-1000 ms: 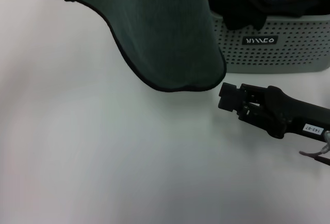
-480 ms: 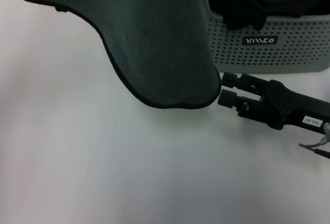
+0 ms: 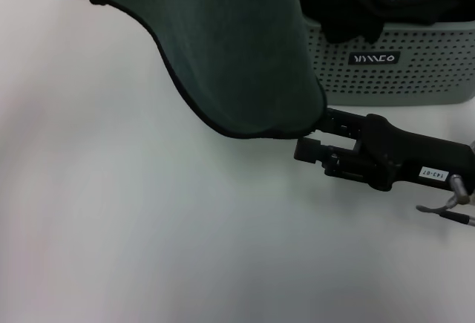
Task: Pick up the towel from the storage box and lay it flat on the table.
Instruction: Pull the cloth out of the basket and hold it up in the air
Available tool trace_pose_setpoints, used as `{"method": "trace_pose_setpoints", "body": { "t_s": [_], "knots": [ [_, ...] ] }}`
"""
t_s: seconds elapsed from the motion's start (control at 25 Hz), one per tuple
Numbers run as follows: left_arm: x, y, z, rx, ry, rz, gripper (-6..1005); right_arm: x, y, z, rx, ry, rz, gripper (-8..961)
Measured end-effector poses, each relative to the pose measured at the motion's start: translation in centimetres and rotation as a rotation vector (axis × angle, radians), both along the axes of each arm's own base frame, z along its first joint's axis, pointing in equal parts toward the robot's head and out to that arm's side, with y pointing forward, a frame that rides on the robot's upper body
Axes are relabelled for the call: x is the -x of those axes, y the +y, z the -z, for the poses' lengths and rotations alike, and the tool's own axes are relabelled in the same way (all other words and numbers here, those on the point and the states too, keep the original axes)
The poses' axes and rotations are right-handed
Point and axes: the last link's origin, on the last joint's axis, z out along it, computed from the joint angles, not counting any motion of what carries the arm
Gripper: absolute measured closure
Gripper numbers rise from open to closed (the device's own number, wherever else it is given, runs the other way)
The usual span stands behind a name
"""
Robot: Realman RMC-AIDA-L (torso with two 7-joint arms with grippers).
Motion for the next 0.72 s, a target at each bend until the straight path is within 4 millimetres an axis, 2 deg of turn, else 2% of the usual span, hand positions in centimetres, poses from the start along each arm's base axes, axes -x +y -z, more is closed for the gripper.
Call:
{"method": "trace_pose_setpoints", "body": {
  "t_s": [0.12,0.44,0.68,0.72],
  "knots": [
    [0.0,0.0,0.0,0.0,0.001,-0.001,983,0.0,-0.1,-0.2,-0.004,0.009,-0.008,262],
    [0.0,0.0,0.0,-0.001,0.001,-0.001,982,-0.1,-0.5,-0.6,-0.003,0.03,-0.024,350],
    [0.1,-0.1,0.0,0.0,-0.004,-0.004,982,-0.3,-1.0,-0.3,0.003,0.024,-0.03,419],
    [0.2,-0.1,-0.1,0.0,-0.006,-0.005,982,-0.3,-1.1,-0.3,0.0,0.026,-0.032,464]
  ]
}}
